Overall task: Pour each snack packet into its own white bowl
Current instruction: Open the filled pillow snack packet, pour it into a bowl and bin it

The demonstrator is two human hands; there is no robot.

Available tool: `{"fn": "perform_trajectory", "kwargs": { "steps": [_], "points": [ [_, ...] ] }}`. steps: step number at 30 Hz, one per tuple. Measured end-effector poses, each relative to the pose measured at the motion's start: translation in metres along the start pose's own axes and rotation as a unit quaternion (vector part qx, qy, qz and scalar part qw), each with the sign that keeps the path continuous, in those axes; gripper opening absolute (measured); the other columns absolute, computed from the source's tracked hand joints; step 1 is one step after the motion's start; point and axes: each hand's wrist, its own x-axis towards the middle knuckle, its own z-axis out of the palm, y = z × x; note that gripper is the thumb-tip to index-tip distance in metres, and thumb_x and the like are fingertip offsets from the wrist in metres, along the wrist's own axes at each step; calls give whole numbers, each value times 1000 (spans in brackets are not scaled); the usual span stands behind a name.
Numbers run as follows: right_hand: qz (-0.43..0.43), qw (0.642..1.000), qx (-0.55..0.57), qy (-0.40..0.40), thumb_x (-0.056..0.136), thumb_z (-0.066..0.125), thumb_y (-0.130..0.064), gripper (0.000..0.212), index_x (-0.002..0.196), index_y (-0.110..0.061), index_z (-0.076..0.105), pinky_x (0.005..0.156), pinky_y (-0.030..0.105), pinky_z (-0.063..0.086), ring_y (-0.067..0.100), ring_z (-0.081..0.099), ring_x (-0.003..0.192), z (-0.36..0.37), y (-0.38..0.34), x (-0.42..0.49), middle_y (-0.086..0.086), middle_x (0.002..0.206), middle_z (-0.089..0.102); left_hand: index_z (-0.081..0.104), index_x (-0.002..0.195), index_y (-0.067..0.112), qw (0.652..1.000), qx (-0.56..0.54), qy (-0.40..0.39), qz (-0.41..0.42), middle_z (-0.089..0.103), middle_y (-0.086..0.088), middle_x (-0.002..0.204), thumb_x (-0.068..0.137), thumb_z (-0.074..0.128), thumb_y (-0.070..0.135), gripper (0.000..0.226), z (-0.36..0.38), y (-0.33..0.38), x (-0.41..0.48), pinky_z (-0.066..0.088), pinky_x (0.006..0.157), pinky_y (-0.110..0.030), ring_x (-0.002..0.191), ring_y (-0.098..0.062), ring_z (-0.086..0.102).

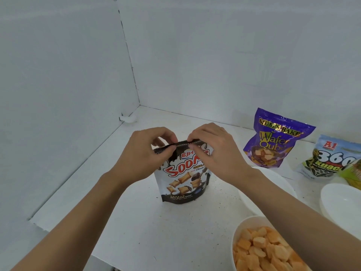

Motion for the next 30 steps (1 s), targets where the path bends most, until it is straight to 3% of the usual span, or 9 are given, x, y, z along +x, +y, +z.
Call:
{"fn": "perform_trajectory", "kwargs": {
  "steps": [4, 9, 12, 15, 17, 20, 24, 30],
  "points": [
    [11, 1000, -1, -30, 91, 66, -16, 6, 95, -19, 62, 87, 36, 41, 14, 53, 99, 0, -1, 4, -7, 96, 65, 71, 88, 30, 993, -81, -41, -79, 74, 14, 88, 92, 69, 35, 8, -4, 7, 5, 59, 72, -25, 80, -9, 73],
    [-11, 999, -35, 1, 93, 63, -19, 5, 95, -19, 68, 92, 36, 35, 17, 53, 108, 0, 4, 6, -9, 99, 69, 77, 99, 17, 949, -215, -161, -167, 79, 2, 94, 99, 60, 35, 25, -7, 10, 5, 55, 92, -41, 86, -16, 75],
    [82, 995, 59, 14, 91, 71, -25, 8, 99, -22, 69, 93, 36, 45, 13, 58, 107, 2, 1, 4, -10, 105, 68, 75, 109, 21, 938, -234, -161, -196, 78, 5, 100, 97, 60, 42, 28, 5, 12, 3, 56, 95, -39, 89, -11, 75],
    [276, 933, 231, 7, 89, 75, -34, 12, 96, -25, 71, 88, 36, 57, 8, 67, 98, 0, -1, -1, -12, 100, 71, 72, 112, 25, 925, -271, -127, -236, 78, 7, 101, 93, 61, 51, 33, 20, 18, 2, 58, 96, -39, 89, -10, 76],
    [349, 883, 312, -23, 91, 71, -33, 13, 94, -21, 75, 83, 37, 60, 14, 72, 95, -4, -1, -5, -6, 95, 75, 71, 112, 26, 923, -269, -129, -243, 78, 8, 100, 90, 63, 54, 36, 28, 20, 2, 58, 95, -39, 88, -10, 76],
    [394, 833, 386, -43, 95, 66, -30, 18, 99, -16, 77, 75, 24, 55, 13, 73, 93, -13, -7, -9, -1, 95, 76, 70, 111, 25, 923, -265, -138, -245, 78, 7, 98, 90, 64, 56, 38, 34, 26, 5, 58, 92, -36, 87, -9, 76],
    [438, 771, 458, -67, 94, 67, -33, 25, 99, -11, 78, 77, 27, 53, 16, 73, 95, -24, -11, -7, 4, 98, 77, 71, 108, 23, 924, -259, -143, -243, 78, 7, 98, 90, 63, 55, 38, 36, 29, 9, 57, 89, -33, 88, -7, 75],
    [470, 730, 487, -95, 88, 74, -32, 32, 100, -3, 77, 75, 30, 53, 22, 73, 91, -30, -13, 0, 11, 101, 76, 73, 106, 21, 927, -248, -153, -238, 78, 6, 98, 94, 63, 47, 31, 35, 31, 11, 55, 88, -33, 92, -10, 74]
  ]
}}
